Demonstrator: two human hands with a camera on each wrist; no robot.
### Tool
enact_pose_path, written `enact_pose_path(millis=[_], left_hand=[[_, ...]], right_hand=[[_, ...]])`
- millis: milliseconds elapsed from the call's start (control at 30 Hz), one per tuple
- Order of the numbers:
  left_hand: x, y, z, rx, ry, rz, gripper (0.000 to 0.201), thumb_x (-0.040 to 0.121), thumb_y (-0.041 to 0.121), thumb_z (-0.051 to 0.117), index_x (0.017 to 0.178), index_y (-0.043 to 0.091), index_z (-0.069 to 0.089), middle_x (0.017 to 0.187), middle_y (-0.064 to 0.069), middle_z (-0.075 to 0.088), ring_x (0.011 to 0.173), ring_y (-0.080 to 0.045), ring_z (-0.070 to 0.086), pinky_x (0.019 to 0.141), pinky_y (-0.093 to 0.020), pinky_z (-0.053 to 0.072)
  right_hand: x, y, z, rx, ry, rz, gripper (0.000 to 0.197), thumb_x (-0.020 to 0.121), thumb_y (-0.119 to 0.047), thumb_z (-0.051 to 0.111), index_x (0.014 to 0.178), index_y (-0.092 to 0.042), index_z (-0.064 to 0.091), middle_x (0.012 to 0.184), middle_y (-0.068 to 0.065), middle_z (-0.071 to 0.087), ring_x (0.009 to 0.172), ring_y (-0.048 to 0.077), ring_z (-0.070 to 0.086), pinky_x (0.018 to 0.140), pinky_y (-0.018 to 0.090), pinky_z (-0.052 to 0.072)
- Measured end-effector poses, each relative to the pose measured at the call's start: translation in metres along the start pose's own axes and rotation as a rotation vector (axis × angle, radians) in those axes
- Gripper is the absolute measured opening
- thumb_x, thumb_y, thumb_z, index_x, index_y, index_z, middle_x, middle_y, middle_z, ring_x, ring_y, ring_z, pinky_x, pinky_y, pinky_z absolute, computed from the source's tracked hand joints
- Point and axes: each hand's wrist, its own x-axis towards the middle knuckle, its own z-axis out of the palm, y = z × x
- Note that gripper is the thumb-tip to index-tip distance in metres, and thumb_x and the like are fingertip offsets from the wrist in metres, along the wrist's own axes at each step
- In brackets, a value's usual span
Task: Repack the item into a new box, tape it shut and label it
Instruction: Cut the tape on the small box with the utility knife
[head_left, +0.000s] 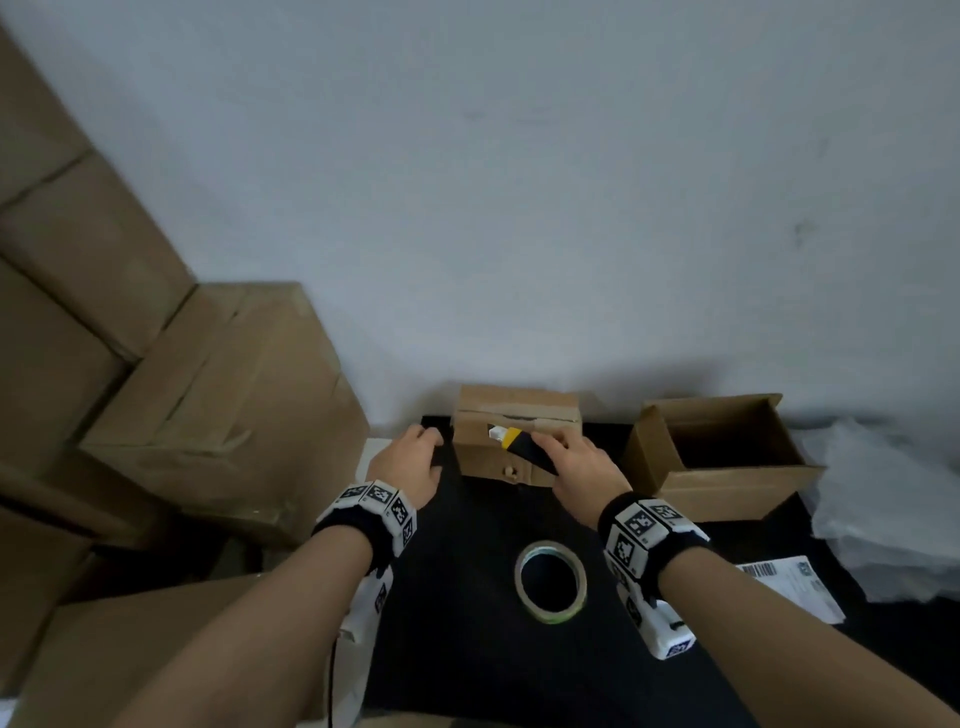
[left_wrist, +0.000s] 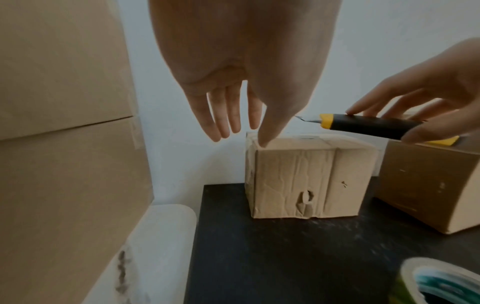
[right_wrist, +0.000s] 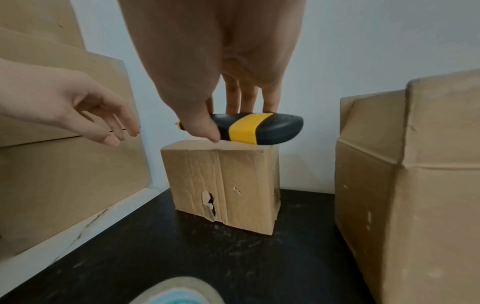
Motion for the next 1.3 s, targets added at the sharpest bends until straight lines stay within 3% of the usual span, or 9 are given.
enact_pose_path(millis=[167,367,500,700,933,1033,1133,1233,1300], left_hand=[[0.034,-0.016,-0.001,-0.105,-0.113,-0.019,0.073,0.077,0.026,0.074,0.138,0.02,0.034,0.136,-0.006,0.043,0.121,-0.023,0.047,0.098,-0.04,0.044],[0.069,-0.02,-0.001,-0.338,-0.262,0.044,0.113,0.065,0.024,0.085,0.15,0.025,0.01,0.154,-0.002,0.023,0.136,-0.024,0.034,0.109,-0.042,0.035],[0.085,-0.018,0.007,-0.393,-0.355,0.102,0.117,0.067,0.026,0.083,0.15,0.021,0.002,0.158,-0.001,0.009,0.143,-0.021,0.019,0.115,-0.038,0.024],[0.077,-0.006,0.03,-0.509,-0.341,0.038,0.108,0.083,0.017,0.068,0.146,0.024,-0.019,0.153,-0.005,0.024,0.129,-0.02,0.042,0.103,-0.027,0.036],[0.074,0.004,0.046,-0.65,-0.295,0.0,0.097,0.09,0.005,0.055,0.144,0.019,-0.025,0.158,-0.004,-0.007,0.142,-0.02,0.018,0.103,-0.018,0.018],[0.077,0.002,0.049,-0.736,-0.359,-0.031,0.096,0.091,0.003,0.052,0.143,0.02,-0.026,0.156,-0.007,0.009,0.139,-0.021,0.025,0.108,-0.024,0.023],[0.081,0.0,0.045,-0.794,-0.334,-0.048,0.105,0.082,0.004,0.066,0.148,0.019,-0.013,0.149,-0.007,0.028,0.134,-0.021,0.035,0.109,-0.032,0.033],[0.091,-0.002,0.037,-0.793,-0.339,0.002,0.122,0.067,0.001,0.08,0.149,0.018,-0.009,0.142,-0.002,0.034,0.128,-0.01,0.036,0.101,-0.019,0.031],[0.099,-0.003,0.029,-0.735,-0.384,0.035,0.13,0.063,0.001,0.083,0.148,0.018,-0.015,0.147,-0.004,0.028,0.131,-0.013,0.032,0.099,-0.018,0.026]], right_hand=[[0.014,-0.006,0.004,0.0,-0.019,0.035,0.061,0.087,-0.007,0.052,0.142,-0.024,0.031,0.137,0.005,0.037,0.115,0.03,0.049,0.1,0.039,0.042],[0.027,-0.007,0.01,-0.028,-0.014,0.049,0.058,0.088,-0.008,0.051,0.142,-0.022,0.034,0.136,0.006,0.038,0.114,0.029,0.049,0.1,0.037,0.041],[0.033,-0.005,0.016,-0.037,-0.002,0.049,0.057,0.087,-0.008,0.052,0.141,-0.02,0.038,0.137,0.009,0.04,0.117,0.031,0.048,0.101,0.041,0.041],[0.035,-0.004,0.021,-0.055,0.019,0.054,0.058,0.084,-0.006,0.055,0.139,-0.017,0.041,0.134,0.011,0.043,0.117,0.033,0.048,0.1,0.042,0.042],[0.035,-0.009,0.028,-0.088,0.104,0.045,0.059,0.074,-0.003,0.066,0.131,-0.012,0.05,0.12,0.014,0.054,0.103,0.035,0.056,0.089,0.047,0.05],[0.037,-0.008,0.027,-0.105,0.088,0.051,0.064,0.071,-0.002,0.072,0.13,-0.013,0.05,0.12,0.013,0.055,0.104,0.035,0.056,0.088,0.045,0.049],[0.038,-0.007,0.026,-0.102,0.075,0.074,0.067,0.072,0.0,0.069,0.134,-0.013,0.046,0.124,0.012,0.054,0.109,0.034,0.054,0.093,0.044,0.046],[0.037,-0.007,0.024,-0.091,0.051,0.072,0.065,0.076,0.0,0.066,0.136,-0.013,0.044,0.127,0.013,0.052,0.113,0.034,0.052,0.096,0.045,0.045],[0.036,-0.007,0.022,-0.088,0.026,0.078,0.064,0.079,-0.002,0.065,0.138,-0.015,0.042,0.13,0.012,0.05,0.116,0.032,0.05,0.098,0.044,0.044]])
